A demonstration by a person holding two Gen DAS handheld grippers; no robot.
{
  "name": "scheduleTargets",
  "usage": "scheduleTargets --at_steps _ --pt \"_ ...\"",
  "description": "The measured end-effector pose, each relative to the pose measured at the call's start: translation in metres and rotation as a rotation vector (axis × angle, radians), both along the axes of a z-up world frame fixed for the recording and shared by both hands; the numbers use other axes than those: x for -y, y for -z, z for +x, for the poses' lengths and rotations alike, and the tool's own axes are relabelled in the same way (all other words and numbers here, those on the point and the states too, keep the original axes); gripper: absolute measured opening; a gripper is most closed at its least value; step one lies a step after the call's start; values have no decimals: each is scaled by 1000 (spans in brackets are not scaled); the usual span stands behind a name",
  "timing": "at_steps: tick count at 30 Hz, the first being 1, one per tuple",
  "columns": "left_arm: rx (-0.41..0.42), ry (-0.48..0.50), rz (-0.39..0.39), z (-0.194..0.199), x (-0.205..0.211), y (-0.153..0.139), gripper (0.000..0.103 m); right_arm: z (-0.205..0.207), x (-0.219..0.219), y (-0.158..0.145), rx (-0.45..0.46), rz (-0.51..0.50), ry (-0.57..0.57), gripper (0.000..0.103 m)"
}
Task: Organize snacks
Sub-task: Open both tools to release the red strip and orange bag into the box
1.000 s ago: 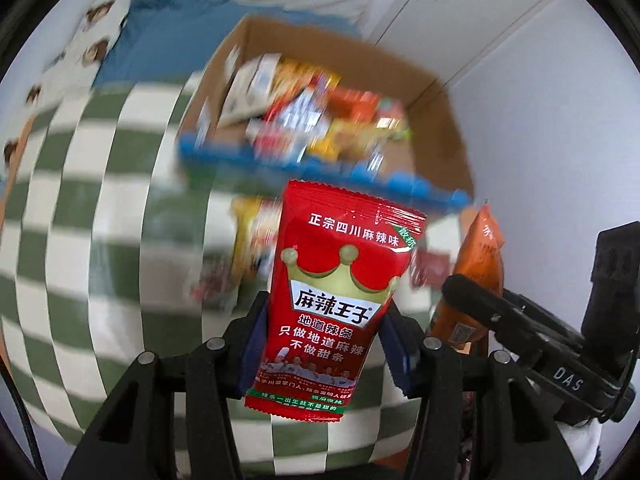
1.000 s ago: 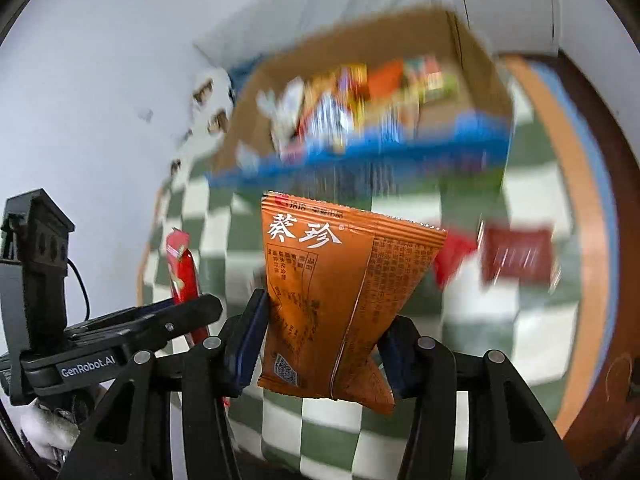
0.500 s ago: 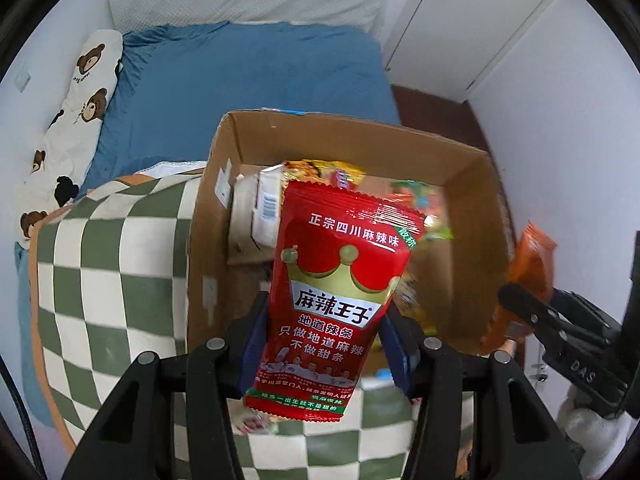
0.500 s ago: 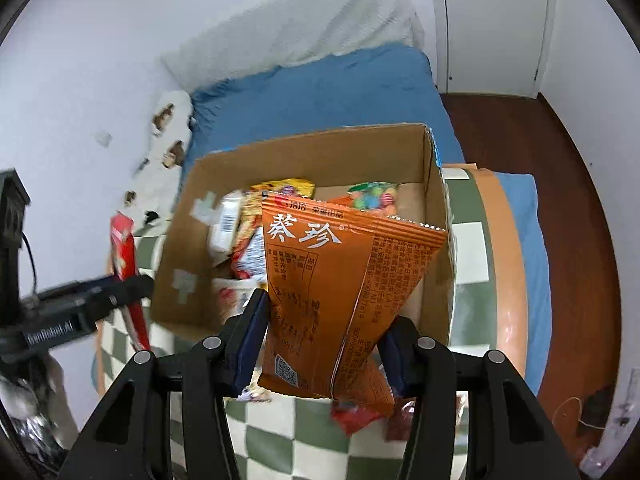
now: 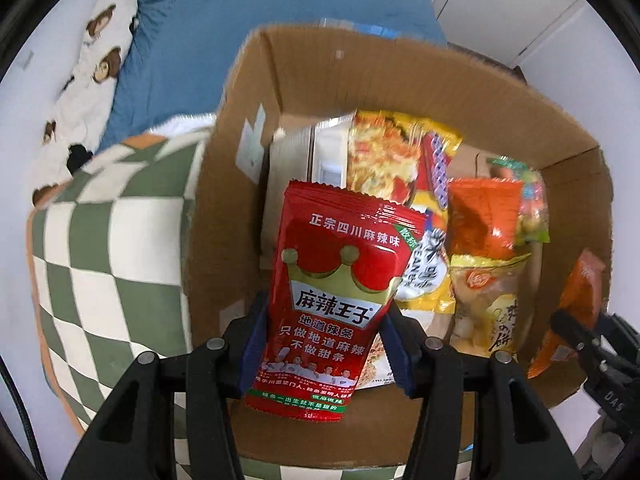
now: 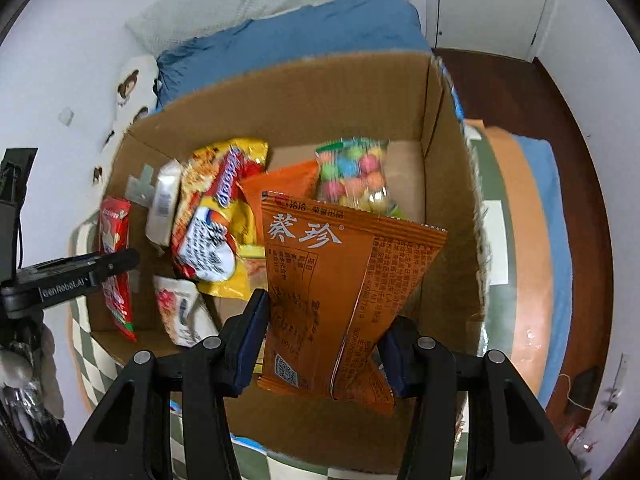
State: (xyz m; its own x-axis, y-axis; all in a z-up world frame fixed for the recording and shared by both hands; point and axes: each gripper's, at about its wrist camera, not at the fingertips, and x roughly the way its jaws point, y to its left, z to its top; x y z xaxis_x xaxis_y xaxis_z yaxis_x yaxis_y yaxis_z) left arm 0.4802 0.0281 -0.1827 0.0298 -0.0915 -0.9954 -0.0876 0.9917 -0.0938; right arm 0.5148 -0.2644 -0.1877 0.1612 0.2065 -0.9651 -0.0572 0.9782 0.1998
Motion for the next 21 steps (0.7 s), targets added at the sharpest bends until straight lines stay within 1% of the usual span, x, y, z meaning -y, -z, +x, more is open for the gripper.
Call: scheduleTargets --at_steps 1,2,3,4,5,6,7,10,14,17,20,21 --pt "-18 -7 -10 -1 -1 5 51 0 -2 7 -30 -3 -11 56" --pt "-34 -15 -19 -1 -2 10 55 0 -3 14 -68 -4 -13 56" --pt "-43 -16 -34 -2 -3 14 64 0 -4 19 -78 -13 -20 60" --pt "-39 -18 -44 -2 -3 15 68 -1 -7 21 -78 -23 -34 68" --pt "-29 -19 -38 -3 -3 14 80 -1 -8 21 -82 -28 -39 72" --pt "-24 -20 -41 -3 -3 14 89 -1 -10 21 -87 -36 -35 90" --pt "-18 -22 -54 -4 -3 12 89 -1 -12 22 -93 -57 -34 99" --pt "-11 -26 -72 -6 -5 10 89 0 -13 22 -96 -51 -20 99" --pt "21 -20 -44 -12 -2 3 89 -2 -14 21 -97 -73 -21 99" --pt "64 -13 -31 -20 2 -5 89 -7 -14 18 -88 -56 -11 99" --pt "136 2 -30 -34 10 -18 89 -13 -13 15 -64 -39 5 99" --pt "176 7 -23 -42 13 -23 89 -16 -12 13 -54 -29 16 99"
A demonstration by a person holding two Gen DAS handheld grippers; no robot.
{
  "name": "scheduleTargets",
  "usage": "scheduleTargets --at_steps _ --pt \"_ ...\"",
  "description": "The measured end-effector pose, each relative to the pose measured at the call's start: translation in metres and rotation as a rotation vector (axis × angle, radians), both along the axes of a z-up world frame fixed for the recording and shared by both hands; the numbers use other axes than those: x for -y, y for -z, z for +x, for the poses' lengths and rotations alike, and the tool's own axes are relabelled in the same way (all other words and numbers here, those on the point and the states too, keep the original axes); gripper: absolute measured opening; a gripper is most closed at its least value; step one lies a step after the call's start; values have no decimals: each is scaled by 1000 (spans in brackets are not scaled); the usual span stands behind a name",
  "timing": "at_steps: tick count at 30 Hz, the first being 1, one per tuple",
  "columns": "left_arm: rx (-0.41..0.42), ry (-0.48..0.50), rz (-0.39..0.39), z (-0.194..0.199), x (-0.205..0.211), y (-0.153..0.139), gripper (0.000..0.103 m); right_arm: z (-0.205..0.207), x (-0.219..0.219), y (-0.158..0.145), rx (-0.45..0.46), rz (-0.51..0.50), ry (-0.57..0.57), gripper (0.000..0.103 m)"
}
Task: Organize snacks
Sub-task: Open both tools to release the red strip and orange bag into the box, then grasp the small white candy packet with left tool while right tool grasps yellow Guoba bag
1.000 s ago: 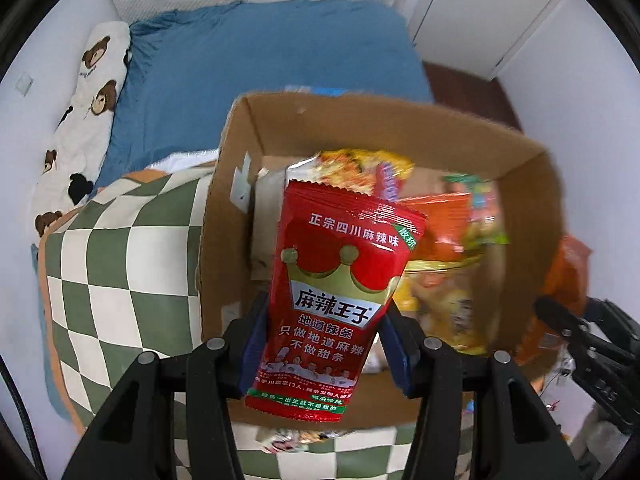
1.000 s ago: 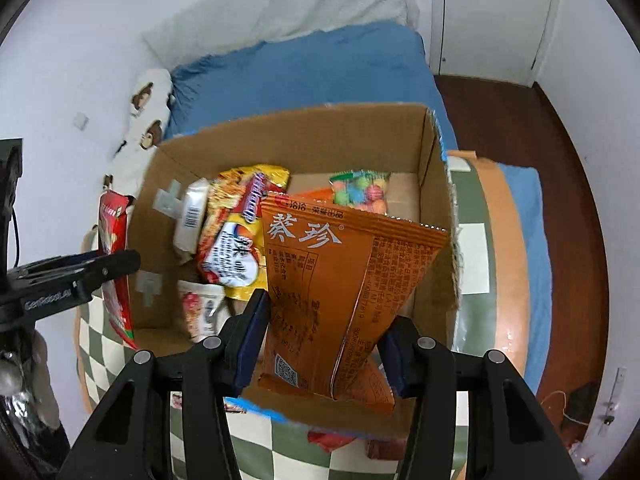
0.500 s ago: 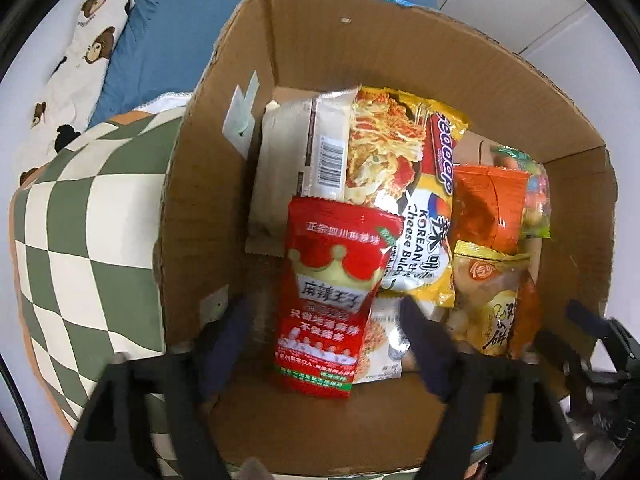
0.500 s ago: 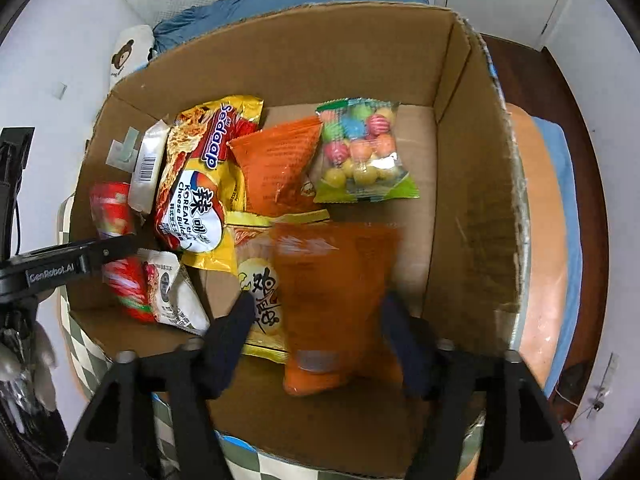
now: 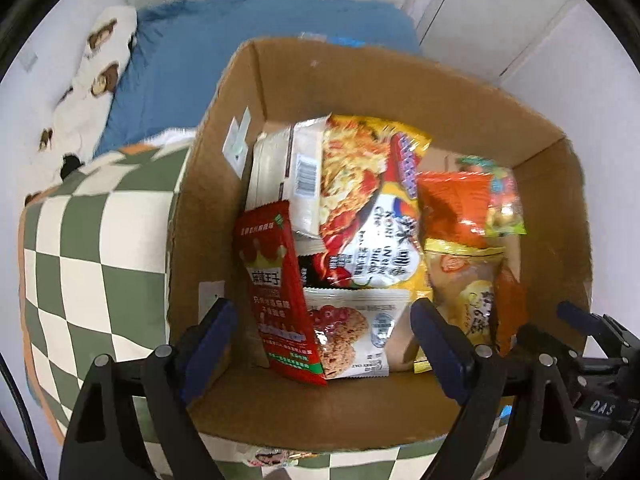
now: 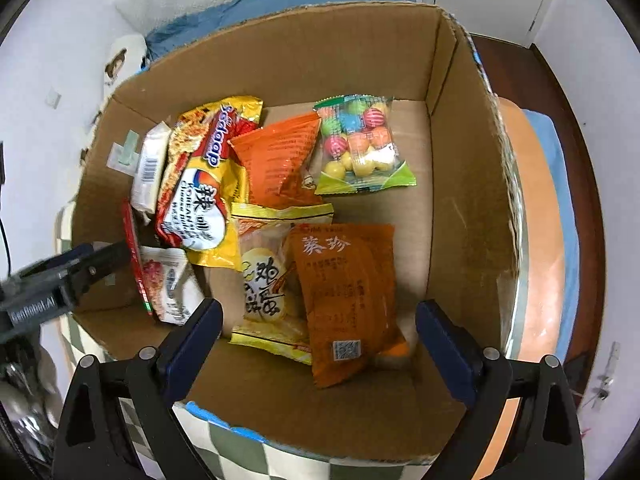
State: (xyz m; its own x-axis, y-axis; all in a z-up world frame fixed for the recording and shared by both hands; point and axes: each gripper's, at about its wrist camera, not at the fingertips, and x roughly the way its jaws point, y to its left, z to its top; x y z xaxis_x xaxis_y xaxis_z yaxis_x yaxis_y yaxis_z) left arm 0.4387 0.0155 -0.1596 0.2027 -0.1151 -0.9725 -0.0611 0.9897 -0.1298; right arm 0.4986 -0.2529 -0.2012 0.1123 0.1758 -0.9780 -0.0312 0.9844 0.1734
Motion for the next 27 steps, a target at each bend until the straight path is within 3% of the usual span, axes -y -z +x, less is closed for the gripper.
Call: scheduleTargets --at_steps 13,19,27 --pt "257 20 114 -58 28 -51 89 -60 12 -39 234 -34 59 99" --pt "326 7 83 -89 33 -76 89 -92 13 -70 342 -52 49 99" --pt "415 20 110 -134 43 -109 89 -137 20 -109 450 -59 74 99"
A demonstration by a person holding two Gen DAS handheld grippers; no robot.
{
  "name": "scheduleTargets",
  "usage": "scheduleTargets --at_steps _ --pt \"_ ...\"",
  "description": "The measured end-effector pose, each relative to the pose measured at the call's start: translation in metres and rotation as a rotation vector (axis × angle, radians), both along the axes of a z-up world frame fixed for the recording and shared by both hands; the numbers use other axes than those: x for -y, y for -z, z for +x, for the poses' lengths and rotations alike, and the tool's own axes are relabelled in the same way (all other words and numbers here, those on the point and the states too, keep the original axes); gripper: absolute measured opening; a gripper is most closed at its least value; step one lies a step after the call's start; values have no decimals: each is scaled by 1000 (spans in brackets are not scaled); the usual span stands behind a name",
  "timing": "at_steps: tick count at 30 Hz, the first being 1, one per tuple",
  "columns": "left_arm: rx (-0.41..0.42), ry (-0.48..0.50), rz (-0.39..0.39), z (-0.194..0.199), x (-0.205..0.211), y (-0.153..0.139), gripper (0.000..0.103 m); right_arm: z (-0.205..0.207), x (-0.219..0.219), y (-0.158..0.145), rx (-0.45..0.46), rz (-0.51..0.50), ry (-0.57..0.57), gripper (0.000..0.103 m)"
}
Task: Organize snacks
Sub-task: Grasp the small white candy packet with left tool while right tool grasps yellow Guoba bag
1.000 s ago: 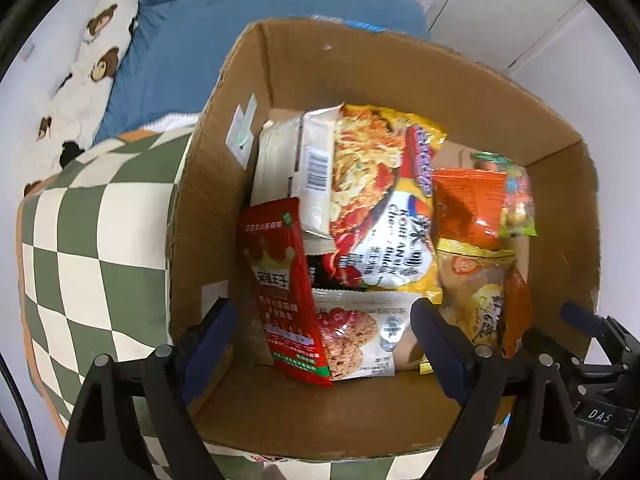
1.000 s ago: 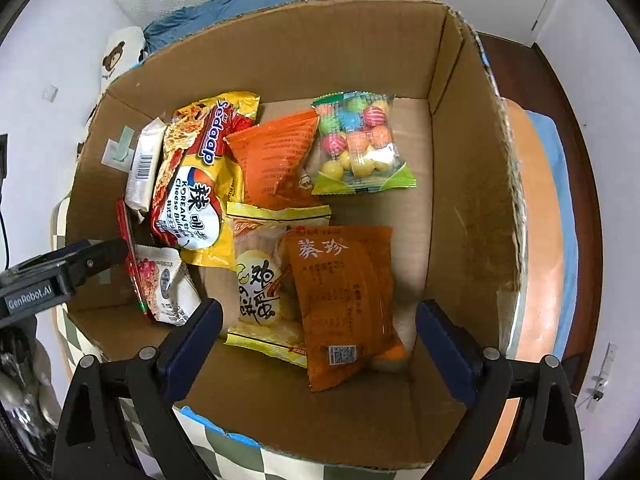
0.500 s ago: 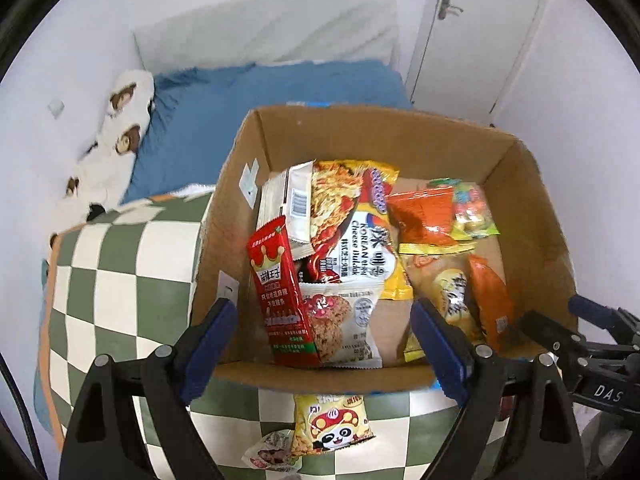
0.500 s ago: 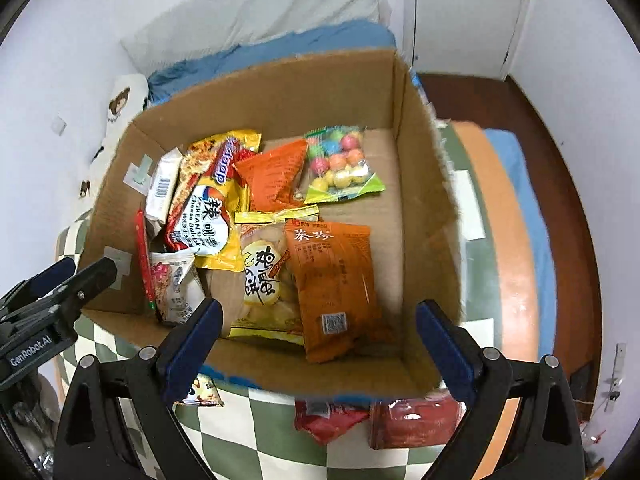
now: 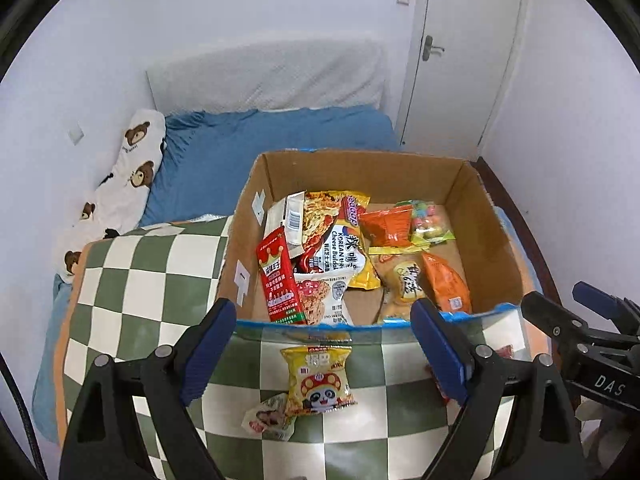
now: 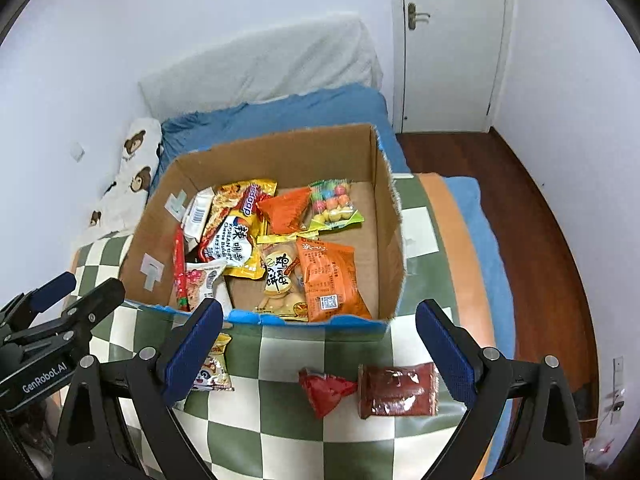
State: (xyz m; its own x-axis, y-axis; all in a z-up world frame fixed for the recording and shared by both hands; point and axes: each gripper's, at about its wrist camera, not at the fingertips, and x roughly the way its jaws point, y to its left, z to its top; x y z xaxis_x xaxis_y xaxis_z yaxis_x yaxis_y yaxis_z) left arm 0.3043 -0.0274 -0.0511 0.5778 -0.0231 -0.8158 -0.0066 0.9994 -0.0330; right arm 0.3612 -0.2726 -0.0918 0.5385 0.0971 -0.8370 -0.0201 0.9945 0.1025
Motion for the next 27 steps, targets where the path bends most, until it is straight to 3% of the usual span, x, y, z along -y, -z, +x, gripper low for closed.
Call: scheduleTargets --at_steps 11,16,20,27 --pt "122 15 14 -50 8 -49 89 -61 4 -49 120 -4 0 99" --pt "107 1 -8 -64 2 -51 89 -81 1 -65 140 23 -13 99" --pt "41 -48 1 -77 -18 -25 89 -91 5 -51 83 72 -5 99" --pt "-191 -129 60 -83 -74 66 89 -94 -10 33 -133 210 -38 99"
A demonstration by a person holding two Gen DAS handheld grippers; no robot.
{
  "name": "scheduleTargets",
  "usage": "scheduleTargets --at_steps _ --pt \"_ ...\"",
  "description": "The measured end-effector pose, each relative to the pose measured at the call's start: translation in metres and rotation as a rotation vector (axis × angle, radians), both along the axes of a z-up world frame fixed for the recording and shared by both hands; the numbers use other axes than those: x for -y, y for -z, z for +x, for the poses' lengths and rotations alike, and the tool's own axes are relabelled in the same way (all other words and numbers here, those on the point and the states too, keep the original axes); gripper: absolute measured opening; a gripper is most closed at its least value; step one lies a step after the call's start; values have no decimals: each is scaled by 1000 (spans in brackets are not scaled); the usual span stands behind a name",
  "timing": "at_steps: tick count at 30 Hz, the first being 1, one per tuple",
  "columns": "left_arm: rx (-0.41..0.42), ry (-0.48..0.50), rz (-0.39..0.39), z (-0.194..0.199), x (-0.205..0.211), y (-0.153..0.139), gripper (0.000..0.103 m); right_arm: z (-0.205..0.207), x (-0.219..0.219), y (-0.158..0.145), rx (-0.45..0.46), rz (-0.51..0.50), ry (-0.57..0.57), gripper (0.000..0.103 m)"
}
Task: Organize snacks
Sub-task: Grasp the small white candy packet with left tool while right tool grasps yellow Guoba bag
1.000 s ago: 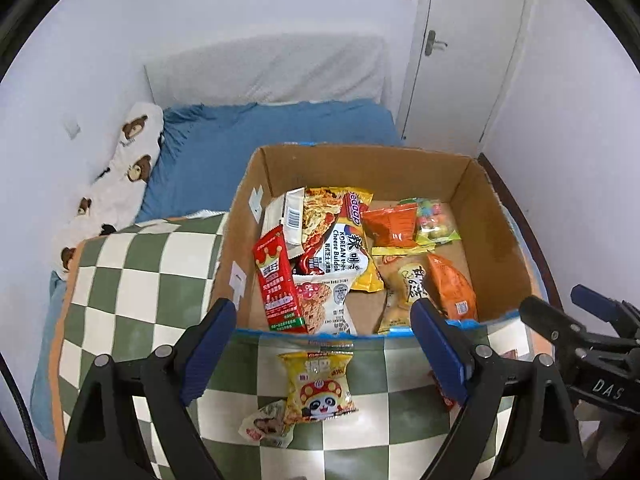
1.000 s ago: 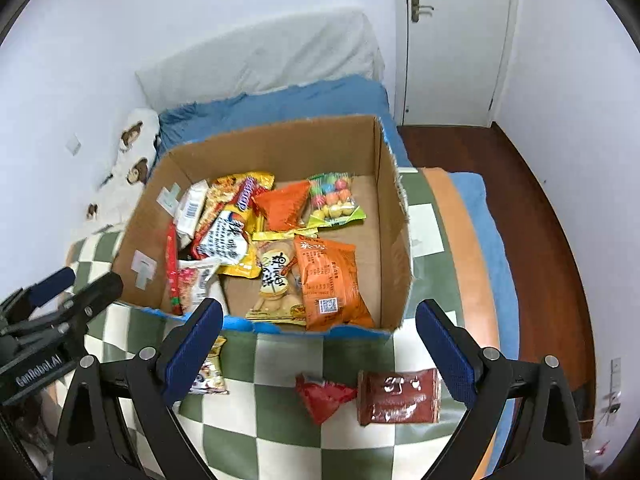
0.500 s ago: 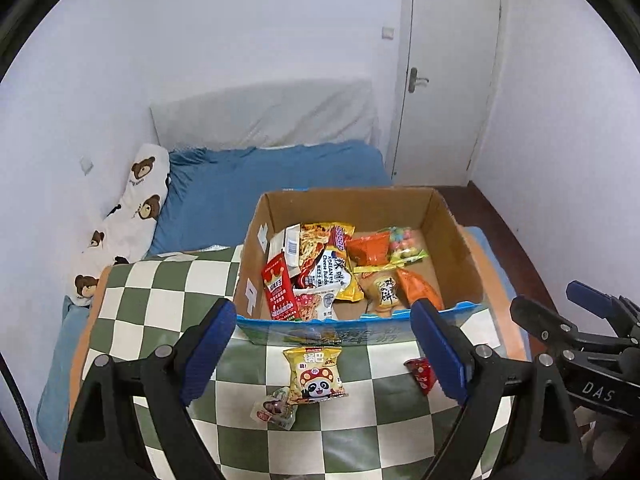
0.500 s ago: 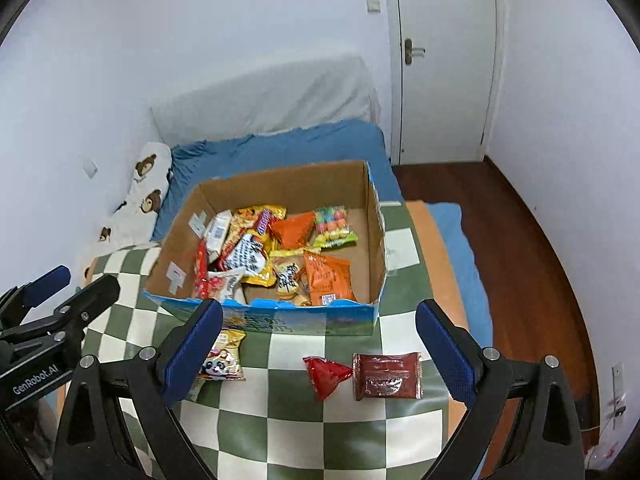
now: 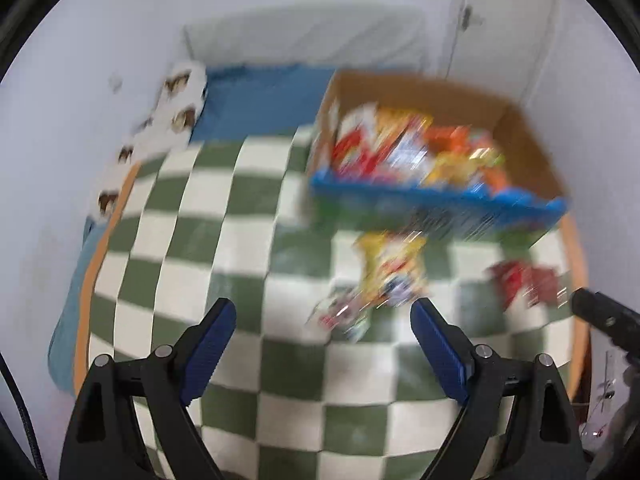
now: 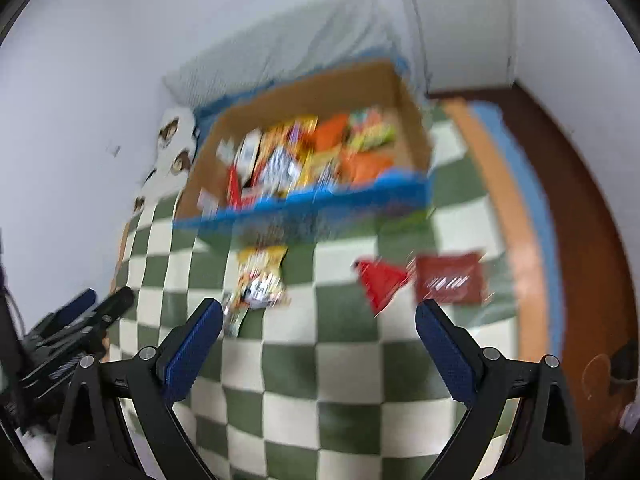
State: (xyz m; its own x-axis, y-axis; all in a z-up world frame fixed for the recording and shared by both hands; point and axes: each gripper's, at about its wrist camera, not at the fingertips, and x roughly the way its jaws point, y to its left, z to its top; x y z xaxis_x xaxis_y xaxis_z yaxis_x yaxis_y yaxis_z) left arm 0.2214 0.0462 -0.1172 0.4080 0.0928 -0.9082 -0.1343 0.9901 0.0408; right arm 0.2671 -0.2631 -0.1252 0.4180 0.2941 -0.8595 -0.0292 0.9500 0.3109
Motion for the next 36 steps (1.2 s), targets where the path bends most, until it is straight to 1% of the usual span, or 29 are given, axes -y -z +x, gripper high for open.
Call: scheduleTargets --at_steps 2,3,4,5,9,12,17,18,19,20,21,23,27,31,33,35,36 --pt "-74 -4 14 1 -14 28 89 3 -11 27 -51 30 -18 96" --pt "-96 -11 19 0 -19 37 89 6 -16 39 -77 44 -24 92" --pt "-121 -24 26 -1 -26 49 89 11 -22 50 -105 64 -30 91" --pt "-134 -28 28 -2 -29 55 89 16 -29 62 -126 79 -32 91" --pt "-202 -65 42 -2 -44 83 89 47 -60 92 -146 88 -35 92" --pt "-237 -69 57 -1 -49 98 89 75 -91 113 -155 56 -62 92" --pt "-260 -55 71 1 -52 107 89 102 -137 151 -174 3 -94 91" --pt "-260 -50 69 2 -52 108 89 105 -143 157 -175 -13 -99 88" --pt "-259 -48 69 3 -52 106 89 106 -149 163 -172 -39 -100 74" --pt "-256 -43 71 4 -52 104 89 105 -154 169 -174 -74 -104 66" --pt "-253 -37 71 5 -51 103 89 104 -156 172 -176 -89 -110 65" --pt "-245 -22 55 10 -50 100 89 99 -153 173 -176 -107 -122 60" --pt "-261 52 -27 25 -34 100 89 81 -131 172 -217 -125 -124 60" --pt "-331 135 -99 48 -11 113 89 50 -97 172 -255 -143 -104 60" --pt "-365 162 -134 59 0 123 89 36 -82 172 -280 -126 -80 60" --pt "-417 180 -194 68 9 137 89 26 -70 172 -298 -101 -53 60" --pt "-437 175 -218 71 12 145 80 22 -67 173 -305 -98 -47 60"
